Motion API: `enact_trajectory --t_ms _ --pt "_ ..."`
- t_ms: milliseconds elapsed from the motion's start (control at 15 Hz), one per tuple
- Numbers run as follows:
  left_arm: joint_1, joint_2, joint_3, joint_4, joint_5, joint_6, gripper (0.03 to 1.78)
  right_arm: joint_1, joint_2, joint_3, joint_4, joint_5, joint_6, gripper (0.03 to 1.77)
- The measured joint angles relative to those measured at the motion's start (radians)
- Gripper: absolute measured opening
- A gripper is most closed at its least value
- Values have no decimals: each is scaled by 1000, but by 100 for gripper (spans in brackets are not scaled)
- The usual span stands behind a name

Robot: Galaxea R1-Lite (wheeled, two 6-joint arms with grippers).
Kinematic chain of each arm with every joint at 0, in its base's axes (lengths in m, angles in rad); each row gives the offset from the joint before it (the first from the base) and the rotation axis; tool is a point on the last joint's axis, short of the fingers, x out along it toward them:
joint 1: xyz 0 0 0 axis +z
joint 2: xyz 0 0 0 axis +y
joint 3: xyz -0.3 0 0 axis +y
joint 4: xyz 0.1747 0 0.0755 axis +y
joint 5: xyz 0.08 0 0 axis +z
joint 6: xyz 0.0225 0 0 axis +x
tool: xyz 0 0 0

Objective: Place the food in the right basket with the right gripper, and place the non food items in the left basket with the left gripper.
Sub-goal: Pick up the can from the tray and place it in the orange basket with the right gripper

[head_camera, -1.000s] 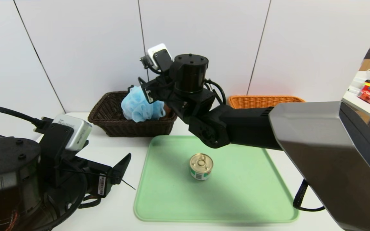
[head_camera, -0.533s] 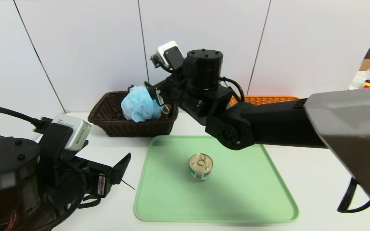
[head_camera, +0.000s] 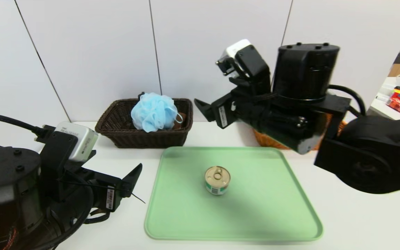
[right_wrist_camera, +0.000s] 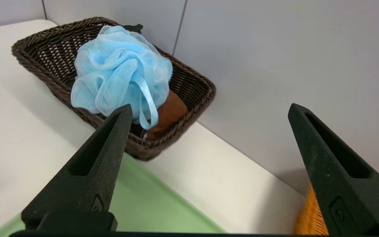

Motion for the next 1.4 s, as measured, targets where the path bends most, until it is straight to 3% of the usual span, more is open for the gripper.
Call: enact_trajectory --t_ms 533,1000,1400 --pt "0 0 0 -11 0 4 169 -6 -338 489 -46 -24 33 168" --pt "-15 1 13 -13 0 0 169 16 -404 833 -346 -13 89 169" --pt "-19 1 17 -13 0 -1 169 92 -340 1023 -631 5 134 169"
